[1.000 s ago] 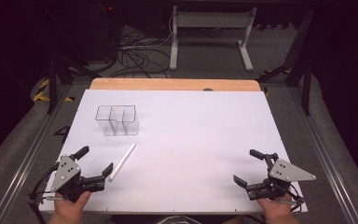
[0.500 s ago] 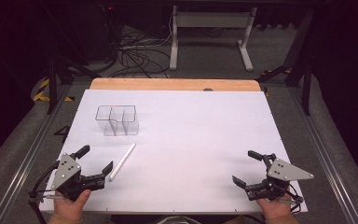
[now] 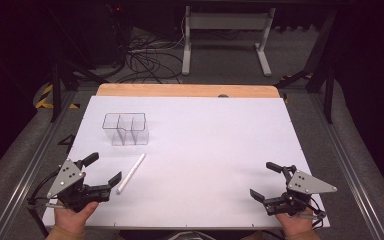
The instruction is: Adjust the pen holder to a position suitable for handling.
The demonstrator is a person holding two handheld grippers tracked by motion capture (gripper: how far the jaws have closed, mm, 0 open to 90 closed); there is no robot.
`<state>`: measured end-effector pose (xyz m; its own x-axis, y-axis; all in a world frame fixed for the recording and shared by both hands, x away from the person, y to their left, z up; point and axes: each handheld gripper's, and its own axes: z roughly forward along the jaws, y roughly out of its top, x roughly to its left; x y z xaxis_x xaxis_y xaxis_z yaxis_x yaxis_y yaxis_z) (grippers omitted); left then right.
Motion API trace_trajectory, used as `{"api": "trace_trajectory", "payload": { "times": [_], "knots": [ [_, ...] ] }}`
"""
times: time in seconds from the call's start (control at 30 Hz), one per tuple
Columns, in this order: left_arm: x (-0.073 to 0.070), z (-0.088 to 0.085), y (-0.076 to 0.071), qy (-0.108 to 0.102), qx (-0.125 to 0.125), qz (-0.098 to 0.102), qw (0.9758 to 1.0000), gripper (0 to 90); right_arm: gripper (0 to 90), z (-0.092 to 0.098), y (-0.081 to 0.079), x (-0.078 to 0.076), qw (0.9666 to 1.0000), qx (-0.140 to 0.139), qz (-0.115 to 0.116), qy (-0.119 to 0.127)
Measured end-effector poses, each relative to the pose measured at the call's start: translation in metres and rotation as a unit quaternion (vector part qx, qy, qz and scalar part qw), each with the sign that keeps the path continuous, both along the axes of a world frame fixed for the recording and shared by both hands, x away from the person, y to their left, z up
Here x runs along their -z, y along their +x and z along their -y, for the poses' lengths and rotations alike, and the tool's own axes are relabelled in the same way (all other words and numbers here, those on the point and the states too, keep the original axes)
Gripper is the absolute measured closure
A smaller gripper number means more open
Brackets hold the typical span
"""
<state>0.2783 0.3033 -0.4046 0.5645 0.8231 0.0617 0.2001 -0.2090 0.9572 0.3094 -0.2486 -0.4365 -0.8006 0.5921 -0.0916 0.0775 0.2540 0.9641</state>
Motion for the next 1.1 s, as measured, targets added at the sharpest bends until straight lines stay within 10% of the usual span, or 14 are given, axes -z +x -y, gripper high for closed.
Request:
{"api": "trace_trajectory", "payload": {
  "times": [1.1],
  "knots": [
    [-0.032, 0.011, 0.046, 0.023, 0.009, -0.021, 0.9995, 14.0, 2.6, -0.001, -0.003, 0.003, 0.9999, -0.007, -0.007, -0.005]
  ]
}}
